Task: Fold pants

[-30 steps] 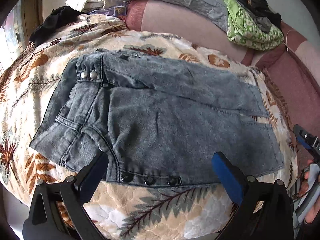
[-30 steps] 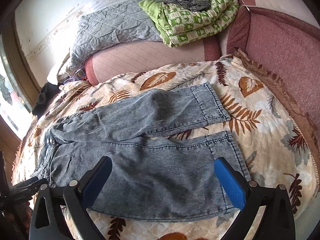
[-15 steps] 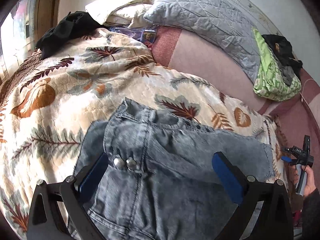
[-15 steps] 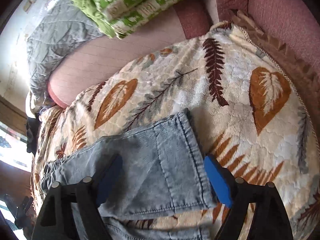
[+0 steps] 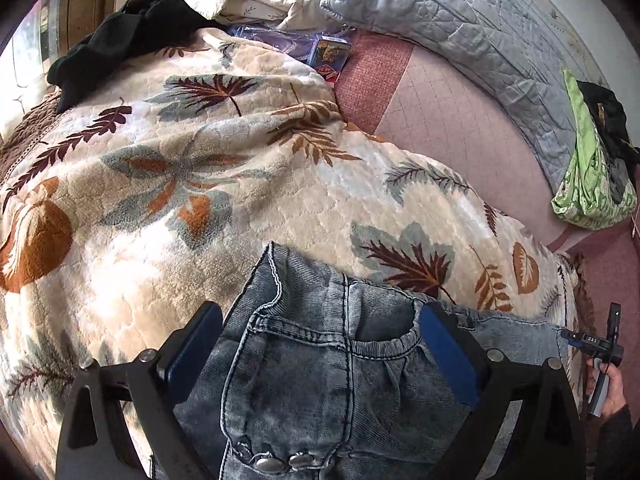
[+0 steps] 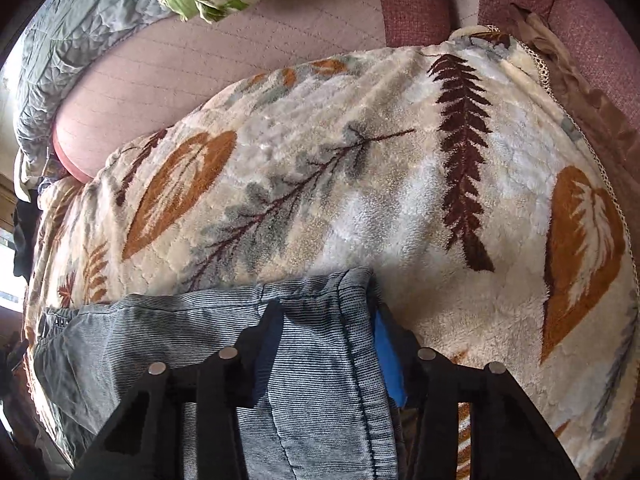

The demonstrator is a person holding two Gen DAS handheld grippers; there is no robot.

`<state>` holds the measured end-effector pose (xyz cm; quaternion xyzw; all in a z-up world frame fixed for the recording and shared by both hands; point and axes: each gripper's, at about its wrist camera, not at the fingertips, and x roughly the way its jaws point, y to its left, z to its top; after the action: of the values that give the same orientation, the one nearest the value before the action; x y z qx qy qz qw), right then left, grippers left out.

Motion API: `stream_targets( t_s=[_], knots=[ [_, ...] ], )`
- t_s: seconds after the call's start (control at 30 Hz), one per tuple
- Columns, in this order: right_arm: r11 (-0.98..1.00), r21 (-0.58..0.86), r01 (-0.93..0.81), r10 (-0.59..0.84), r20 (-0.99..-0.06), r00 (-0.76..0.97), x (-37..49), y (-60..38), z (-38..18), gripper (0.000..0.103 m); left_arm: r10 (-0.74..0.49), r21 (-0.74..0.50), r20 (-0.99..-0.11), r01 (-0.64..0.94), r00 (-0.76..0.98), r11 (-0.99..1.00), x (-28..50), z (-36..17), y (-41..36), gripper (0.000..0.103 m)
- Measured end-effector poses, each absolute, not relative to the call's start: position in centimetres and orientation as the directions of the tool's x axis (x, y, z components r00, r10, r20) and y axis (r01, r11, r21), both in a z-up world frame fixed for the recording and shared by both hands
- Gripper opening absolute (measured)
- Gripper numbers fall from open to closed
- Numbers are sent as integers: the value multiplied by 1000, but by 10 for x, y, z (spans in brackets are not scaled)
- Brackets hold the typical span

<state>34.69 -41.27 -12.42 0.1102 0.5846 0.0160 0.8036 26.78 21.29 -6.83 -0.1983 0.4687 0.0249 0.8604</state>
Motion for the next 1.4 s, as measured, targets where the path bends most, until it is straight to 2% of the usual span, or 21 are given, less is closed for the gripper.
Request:
stream_targets(
  t_s=[0.07, 0.13, 0.2, 0.33, 0.43, 0.47, 0.5, 0.53, 0.57, 0.8, 0.97, 1.1, 1.17, 1.27, 1.4],
  knots=[
    [982, 162, 94, 127, -943, 307, 346, -411, -127, 24, -144, -304, -831, -222, 538, 926, 277, -74, 213, 85],
    [983, 164, 86, 130, -941, 312, 345, -411, -126, 18, -144, -291, -852, -228, 503, 929, 286, -83, 214, 75],
    [985, 155, 76, 124, -941, 314, 345, -409, -125, 17, -158, -301, -865, -241, 477, 923, 294, -91, 218, 65],
    [989, 137, 63, 110, -943, 315, 344, -406, -124, 16, -218, -357, -858, -235, 465, 904, 304, -99, 222, 62],
    [988, 140, 64, 113, -942, 316, 346, -406, -126, 16, -213, -337, -878, -238, 428, 911, 315, -108, 220, 51],
    [989, 138, 62, 112, -942, 316, 346, -406, -126, 16, -218, -343, -878, -242, 427, 908, 317, -111, 222, 44],
    [989, 138, 59, 112, -942, 317, 346, -407, -126, 16, -221, -347, -879, -249, 422, 904, 319, -113, 223, 31],
    [989, 137, 55, 112, -942, 317, 346, -407, -126, 15, -219, -343, -883, -253, 415, 905, 321, -115, 224, 21],
    [990, 134, 51, 111, -942, 317, 346, -406, -126, 14, -207, -327, -889, -251, 408, 911, 323, -116, 223, 5],
    [997, 69, 22, 56, -923, 380, 336, -398, -100, 10, -89, -223, -883, -243, 461, 944, 328, -99, 229, 4],
    [998, 50, 36, 25, -859, 512, 310, -403, -53, 10, -26, -162, -828, -194, 561, 967, 334, -71, 221, 4],
    [998, 41, 52, 5, -831, 556, 294, -408, -41, 10, 19, -139, -784, -206, 620, 969, 338, -63, 221, 5],
    [997, 43, 60, 2, -834, 552, 296, -409, -47, 11, 74, -80, -774, -214, 628, 974, 341, -69, 215, 9],
    [998, -36, 57, -59, -869, 491, 315, -403, -83, 11, 197, 40, -779, -266, 595, 963, 350, -92, 211, 9],
    [996, -74, 46, -87, -903, 420, 323, -398, -123, 15, 208, 42, -832, -315, 514, 948, 351, -120, 225, 9]
  ],
)
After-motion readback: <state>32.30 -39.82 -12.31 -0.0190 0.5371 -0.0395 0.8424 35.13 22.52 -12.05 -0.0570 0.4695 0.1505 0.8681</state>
